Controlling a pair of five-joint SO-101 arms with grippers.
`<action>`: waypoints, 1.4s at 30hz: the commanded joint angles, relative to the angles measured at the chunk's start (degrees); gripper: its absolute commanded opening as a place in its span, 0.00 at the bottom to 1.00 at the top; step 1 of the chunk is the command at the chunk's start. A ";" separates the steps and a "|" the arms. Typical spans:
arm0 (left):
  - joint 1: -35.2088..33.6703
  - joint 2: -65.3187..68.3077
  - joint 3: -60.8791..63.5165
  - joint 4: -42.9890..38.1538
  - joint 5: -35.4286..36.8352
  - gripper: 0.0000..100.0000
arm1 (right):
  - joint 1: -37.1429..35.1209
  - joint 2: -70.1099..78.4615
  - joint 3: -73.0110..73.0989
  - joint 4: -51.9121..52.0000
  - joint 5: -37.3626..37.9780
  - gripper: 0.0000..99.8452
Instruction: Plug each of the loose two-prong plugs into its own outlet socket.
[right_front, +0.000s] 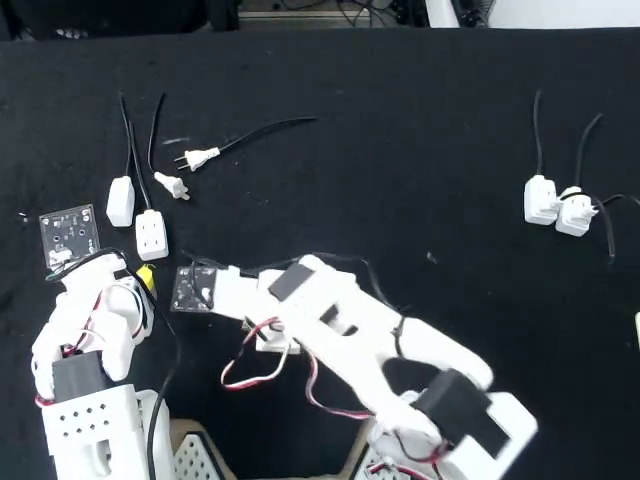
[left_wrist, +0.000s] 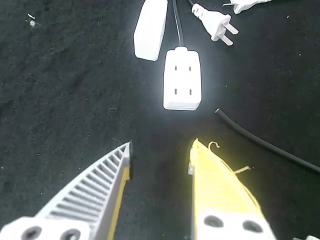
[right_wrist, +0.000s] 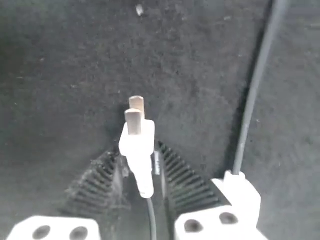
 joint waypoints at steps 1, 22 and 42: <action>-0.31 -0.44 -4.09 0.18 0.44 0.20 | 1.67 -6.73 1.45 -0.79 -2.90 0.01; 18.15 -0.53 -4.53 -6.24 11.25 0.20 | 2.64 -21.76 13.76 -29.89 -25.85 0.01; 23.87 -0.53 0.57 -11.87 10.29 0.20 | 0.88 -19.65 12.97 -29.45 -26.11 0.01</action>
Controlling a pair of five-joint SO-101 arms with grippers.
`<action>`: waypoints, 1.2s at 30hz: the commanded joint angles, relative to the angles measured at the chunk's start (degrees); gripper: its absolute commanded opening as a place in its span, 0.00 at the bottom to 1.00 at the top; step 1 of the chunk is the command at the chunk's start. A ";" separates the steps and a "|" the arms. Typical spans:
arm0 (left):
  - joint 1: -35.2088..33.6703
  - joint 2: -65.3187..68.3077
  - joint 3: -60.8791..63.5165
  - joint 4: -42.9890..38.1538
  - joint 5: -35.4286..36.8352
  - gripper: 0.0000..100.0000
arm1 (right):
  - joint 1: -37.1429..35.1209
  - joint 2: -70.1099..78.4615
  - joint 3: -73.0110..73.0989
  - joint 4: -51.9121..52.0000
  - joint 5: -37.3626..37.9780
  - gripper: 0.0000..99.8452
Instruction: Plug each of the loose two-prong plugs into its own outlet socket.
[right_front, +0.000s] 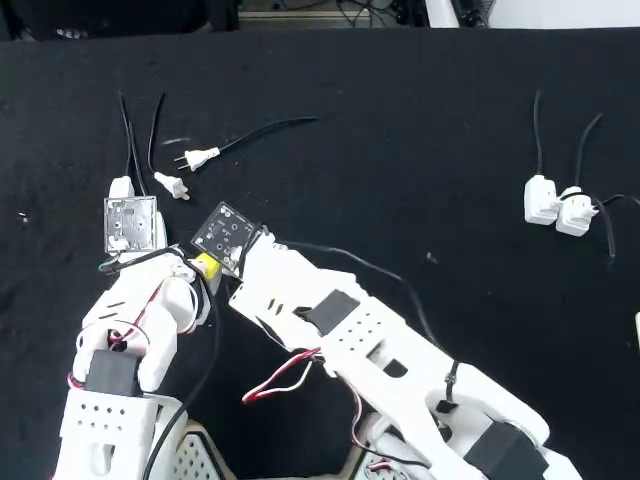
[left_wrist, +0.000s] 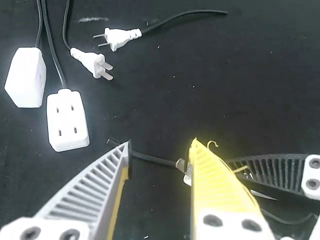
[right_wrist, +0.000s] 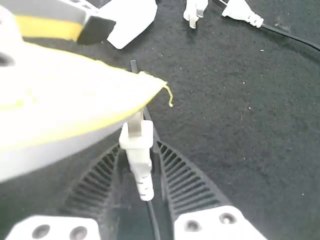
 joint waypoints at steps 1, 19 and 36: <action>0.40 -0.53 -0.22 -1.14 -1.93 0.20 | -0.88 -0.75 -1.19 -0.62 -0.79 0.01; 0.40 -0.53 1.36 -0.97 -4.04 0.20 | -3.25 -13.32 -0.48 8.00 -4.22 0.01; 0.22 -0.53 3.21 -0.88 -4.13 0.20 | -3.34 -13.32 -0.40 5.89 -10.46 0.01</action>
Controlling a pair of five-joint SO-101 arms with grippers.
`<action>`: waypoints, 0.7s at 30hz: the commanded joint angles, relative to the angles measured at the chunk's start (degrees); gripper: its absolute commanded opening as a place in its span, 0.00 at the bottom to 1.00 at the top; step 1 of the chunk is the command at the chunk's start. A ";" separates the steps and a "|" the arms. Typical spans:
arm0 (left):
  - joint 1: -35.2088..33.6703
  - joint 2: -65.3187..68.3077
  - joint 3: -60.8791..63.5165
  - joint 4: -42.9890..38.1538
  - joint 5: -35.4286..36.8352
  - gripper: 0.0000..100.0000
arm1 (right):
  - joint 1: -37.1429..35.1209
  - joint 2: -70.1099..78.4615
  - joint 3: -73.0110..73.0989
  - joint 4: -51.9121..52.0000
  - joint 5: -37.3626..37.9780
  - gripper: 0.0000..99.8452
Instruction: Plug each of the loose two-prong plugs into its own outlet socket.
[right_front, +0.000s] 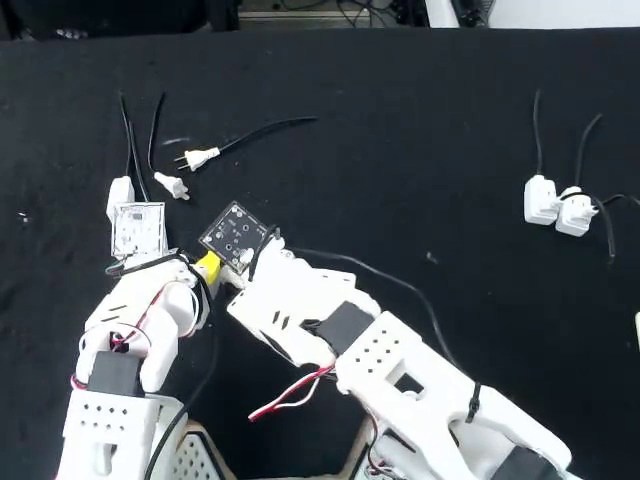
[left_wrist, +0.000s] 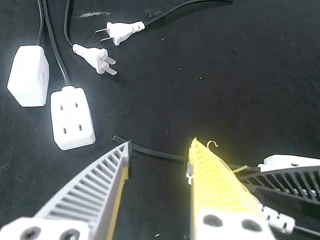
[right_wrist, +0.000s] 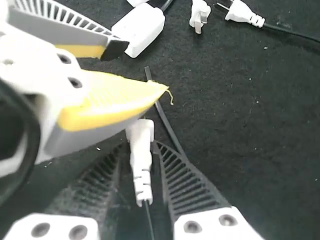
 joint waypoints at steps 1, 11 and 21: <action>0.40 0.26 0.04 0.09 -0.70 0.20 | -0.88 -2.86 -0.66 -2.90 -1.49 0.01; 0.40 0.26 0.92 0.09 -0.70 0.20 | 1.85 -2.86 -0.92 -3.34 -4.22 0.01; 0.40 0.26 0.84 1.67 -0.70 0.20 | 2.20 -2.86 -0.57 -5.27 -6.59 0.01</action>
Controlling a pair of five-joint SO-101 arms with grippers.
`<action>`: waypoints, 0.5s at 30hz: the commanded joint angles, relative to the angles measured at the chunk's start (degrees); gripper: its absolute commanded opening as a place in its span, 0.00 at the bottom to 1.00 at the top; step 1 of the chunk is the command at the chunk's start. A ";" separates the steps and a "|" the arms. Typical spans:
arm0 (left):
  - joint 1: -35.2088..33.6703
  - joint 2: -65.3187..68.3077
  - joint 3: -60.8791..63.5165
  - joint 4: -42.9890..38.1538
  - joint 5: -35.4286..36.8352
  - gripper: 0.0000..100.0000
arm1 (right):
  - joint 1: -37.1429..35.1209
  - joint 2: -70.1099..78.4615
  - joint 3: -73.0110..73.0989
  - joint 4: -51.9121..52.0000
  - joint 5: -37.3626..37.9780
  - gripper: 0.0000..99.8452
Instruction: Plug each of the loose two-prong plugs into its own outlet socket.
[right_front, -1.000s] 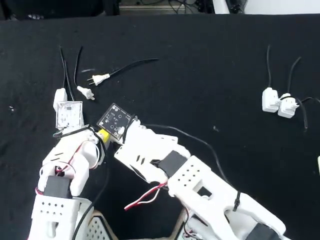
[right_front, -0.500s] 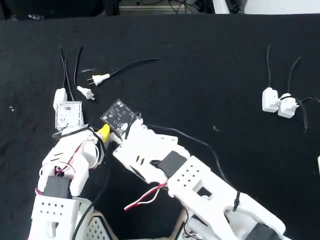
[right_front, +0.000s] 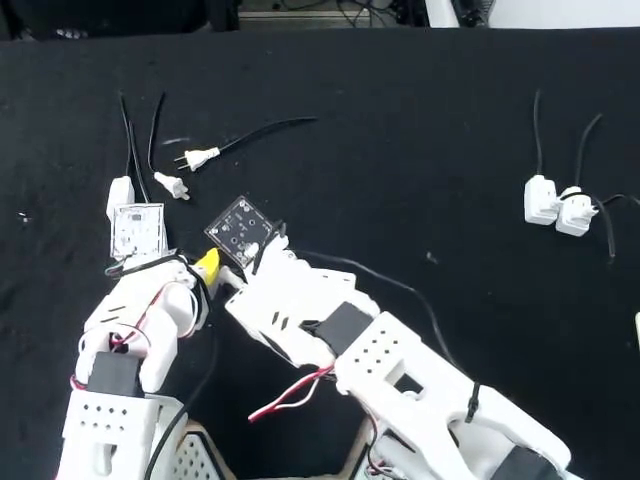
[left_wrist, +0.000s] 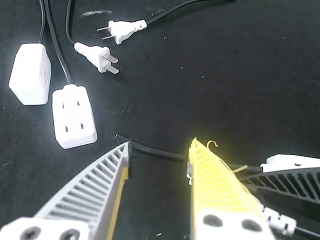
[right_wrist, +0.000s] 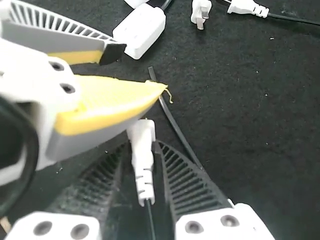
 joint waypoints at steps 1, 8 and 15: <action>0.40 0.35 0.22 1.41 -0.70 0.20 | 2.20 -2.95 -1.27 -4.04 -2.46 0.01; 0.40 0.35 0.31 1.41 -0.70 0.20 | 2.37 -2.95 -1.27 -4.13 -2.64 0.01; 0.31 0.35 0.84 1.32 -0.79 0.20 | 4.92 -2.95 -1.45 -3.87 -2.46 0.01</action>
